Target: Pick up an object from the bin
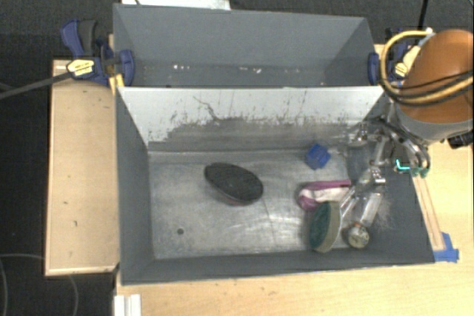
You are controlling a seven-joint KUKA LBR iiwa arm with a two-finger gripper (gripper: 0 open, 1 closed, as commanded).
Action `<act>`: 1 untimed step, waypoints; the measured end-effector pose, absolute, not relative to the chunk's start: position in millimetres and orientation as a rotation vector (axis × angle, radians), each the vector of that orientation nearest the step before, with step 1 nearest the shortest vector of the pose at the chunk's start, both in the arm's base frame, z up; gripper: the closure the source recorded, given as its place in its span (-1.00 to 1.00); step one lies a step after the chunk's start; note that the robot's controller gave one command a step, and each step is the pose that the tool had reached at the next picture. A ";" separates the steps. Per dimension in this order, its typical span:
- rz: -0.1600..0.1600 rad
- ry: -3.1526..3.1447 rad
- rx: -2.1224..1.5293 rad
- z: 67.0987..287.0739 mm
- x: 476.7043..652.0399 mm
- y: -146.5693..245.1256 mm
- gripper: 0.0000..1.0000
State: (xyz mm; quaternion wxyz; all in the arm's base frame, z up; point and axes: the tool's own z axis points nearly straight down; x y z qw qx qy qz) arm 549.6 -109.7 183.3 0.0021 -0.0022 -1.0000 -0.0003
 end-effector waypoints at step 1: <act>0.005 -3.153 0.138 99.9 558.1 -97.6 -1.00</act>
Offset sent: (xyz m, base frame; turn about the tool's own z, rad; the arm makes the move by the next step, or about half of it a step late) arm 0.0050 0.0164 -0.1133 -0.1005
